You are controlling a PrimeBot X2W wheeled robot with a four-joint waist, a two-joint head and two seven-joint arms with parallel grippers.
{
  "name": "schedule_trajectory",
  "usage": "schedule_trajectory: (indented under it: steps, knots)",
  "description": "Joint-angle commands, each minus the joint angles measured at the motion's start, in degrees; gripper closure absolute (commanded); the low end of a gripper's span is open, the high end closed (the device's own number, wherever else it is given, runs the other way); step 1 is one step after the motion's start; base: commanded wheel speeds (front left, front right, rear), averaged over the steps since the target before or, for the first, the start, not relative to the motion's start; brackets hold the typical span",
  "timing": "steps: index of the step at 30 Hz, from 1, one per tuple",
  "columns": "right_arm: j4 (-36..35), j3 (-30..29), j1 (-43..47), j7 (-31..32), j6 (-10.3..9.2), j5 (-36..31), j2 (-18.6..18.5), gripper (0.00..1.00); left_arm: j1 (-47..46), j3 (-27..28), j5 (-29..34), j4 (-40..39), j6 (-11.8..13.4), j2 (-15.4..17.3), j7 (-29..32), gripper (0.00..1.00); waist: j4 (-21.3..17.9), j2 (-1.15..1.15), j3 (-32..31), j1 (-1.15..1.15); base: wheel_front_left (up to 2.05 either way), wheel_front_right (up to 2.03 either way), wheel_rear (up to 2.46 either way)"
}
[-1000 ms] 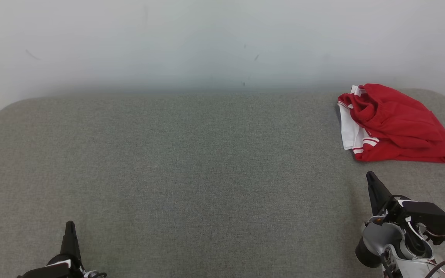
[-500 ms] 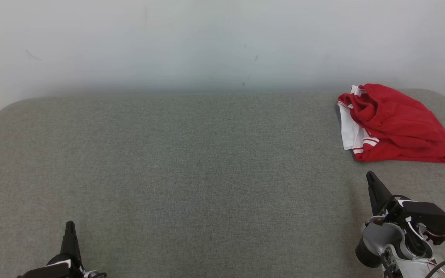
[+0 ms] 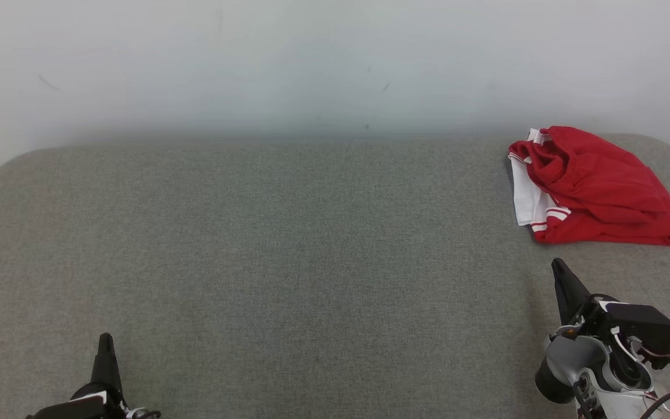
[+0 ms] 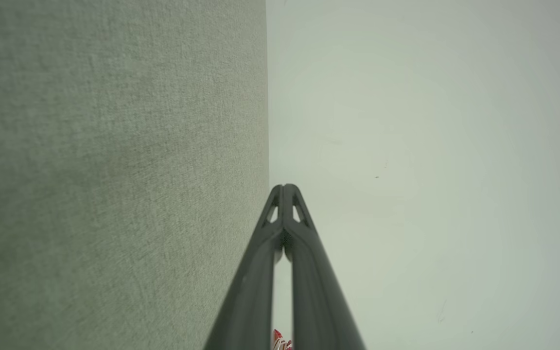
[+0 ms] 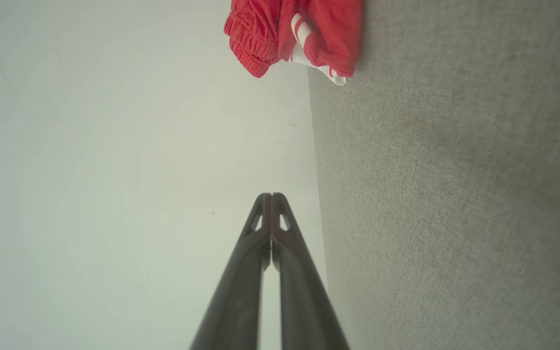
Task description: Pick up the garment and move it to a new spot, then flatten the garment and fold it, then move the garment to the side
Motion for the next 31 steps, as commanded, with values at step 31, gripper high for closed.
schedule_trajectory:
  steps: [31]
  knots:
    - [0.0, -0.1, -0.1, 0.2, 0.00, -0.1, 0.3, 1.00, -0.3, 0.0, -0.6, 0.1, -0.2, 0.0, -0.1, 1.00, 0.0, 0.00, 0.0, 0.00, 0.00, 0.00, 0.00]
